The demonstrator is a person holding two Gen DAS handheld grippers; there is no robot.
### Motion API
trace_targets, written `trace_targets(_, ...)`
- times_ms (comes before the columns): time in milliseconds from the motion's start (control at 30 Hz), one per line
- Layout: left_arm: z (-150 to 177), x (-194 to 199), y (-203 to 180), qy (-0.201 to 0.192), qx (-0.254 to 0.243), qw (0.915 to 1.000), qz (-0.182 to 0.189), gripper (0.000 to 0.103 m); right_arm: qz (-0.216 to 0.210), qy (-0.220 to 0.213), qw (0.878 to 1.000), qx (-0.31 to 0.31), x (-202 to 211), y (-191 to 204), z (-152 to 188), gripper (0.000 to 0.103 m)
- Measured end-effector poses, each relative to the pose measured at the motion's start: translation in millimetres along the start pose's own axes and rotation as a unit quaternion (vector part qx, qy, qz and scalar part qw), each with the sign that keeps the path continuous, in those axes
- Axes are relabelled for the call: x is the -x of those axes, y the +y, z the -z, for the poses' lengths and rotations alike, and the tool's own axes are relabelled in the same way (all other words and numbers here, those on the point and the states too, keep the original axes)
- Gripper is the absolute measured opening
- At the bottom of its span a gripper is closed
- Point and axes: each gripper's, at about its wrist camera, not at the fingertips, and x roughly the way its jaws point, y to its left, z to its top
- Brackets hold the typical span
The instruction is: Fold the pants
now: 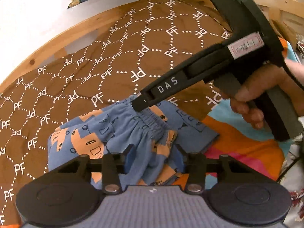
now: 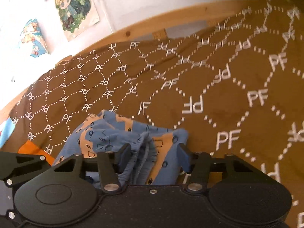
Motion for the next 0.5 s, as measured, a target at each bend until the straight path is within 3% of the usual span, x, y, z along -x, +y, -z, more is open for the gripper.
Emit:
trace_targets(100,-1,-1,5,0.006,0.018,0.9998,0.001,0.043,-0.012,-0.003,1.000,-0.008,-6,-1,-2,0.044)
trace_targets(167,-1,-3,5,0.014,0.019,0.9997,-0.004,0.034,-0.020,0.002,1.000,-0.018,-11,-2,-3,0.029)
trace_targets(233,0,-6,5,0.019,0.017,0.9997,-0.003,0.018,-0.020,0.006,0.999,-0.025,-11,-2,-2,0.022)
trace_targets(300,0,-5,5,0.015,0.025,0.9996,-0.005,0.008,-0.020,0.003,0.999,-0.029,-9,-3,-1,0.010)
trace_targets(400,-3,0,7,0.006,0.042,0.9991,-0.003,0.004,-0.030,-0.012,0.998,-0.059,1,-9,-4,0.000)
trace_targets(500,-8,9,10,-0.003,0.052,0.9986,0.006,0.003,-0.028,-0.027,0.997,-0.072,10,-11,-9,0.000)
